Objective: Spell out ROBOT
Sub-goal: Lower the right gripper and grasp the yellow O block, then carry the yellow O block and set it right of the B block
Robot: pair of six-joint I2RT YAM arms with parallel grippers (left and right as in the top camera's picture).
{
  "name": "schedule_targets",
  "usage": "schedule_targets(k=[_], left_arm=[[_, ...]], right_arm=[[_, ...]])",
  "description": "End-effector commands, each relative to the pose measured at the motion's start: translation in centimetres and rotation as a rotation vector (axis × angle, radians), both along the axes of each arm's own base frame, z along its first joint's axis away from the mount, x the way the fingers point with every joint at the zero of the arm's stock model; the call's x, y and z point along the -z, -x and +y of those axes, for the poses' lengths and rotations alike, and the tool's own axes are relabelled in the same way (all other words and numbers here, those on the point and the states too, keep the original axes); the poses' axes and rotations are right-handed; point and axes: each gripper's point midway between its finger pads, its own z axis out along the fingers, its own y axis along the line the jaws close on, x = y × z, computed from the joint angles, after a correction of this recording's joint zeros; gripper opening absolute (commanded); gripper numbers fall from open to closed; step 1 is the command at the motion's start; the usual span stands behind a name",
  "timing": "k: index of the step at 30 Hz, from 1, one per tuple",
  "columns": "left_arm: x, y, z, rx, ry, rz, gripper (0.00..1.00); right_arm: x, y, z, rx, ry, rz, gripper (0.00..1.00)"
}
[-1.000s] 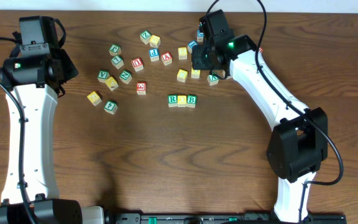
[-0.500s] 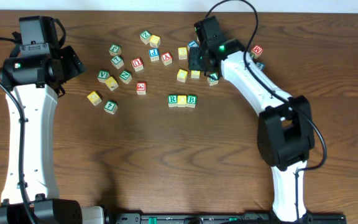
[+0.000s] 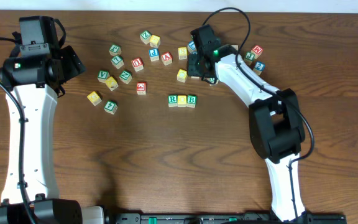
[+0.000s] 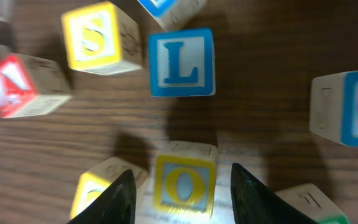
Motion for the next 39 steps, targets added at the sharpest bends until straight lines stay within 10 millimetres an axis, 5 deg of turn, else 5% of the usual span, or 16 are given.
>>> schedule_targets(k=[1, 16, 25, 32, 39], left_arm=[[0.1, 0.4, 0.4, -0.014, -0.013, 0.007, 0.98], [0.1, 0.4, 0.4, -0.014, -0.013, 0.007, 0.98], [0.1, 0.4, 0.4, -0.014, -0.013, 0.007, 0.98], [0.1, 0.4, 0.4, -0.014, -0.013, 0.006, 0.98], [0.1, 0.4, 0.4, -0.014, -0.013, 0.007, 0.98]], right_arm=[[1.1, -0.2, 0.2, 0.016, 0.006, 0.008, 0.42], [0.4, -0.5, 0.2, -0.014, 0.013, -0.015, 0.24], [-5.2, 0.3, -0.2, -0.028, 0.001, -0.061, 0.21], [-9.6, 4.0, -1.6, -0.036, 0.013, -0.002, 0.19], [-6.7, 8.9, -3.1, -0.048, 0.103, 0.207, 0.16]])
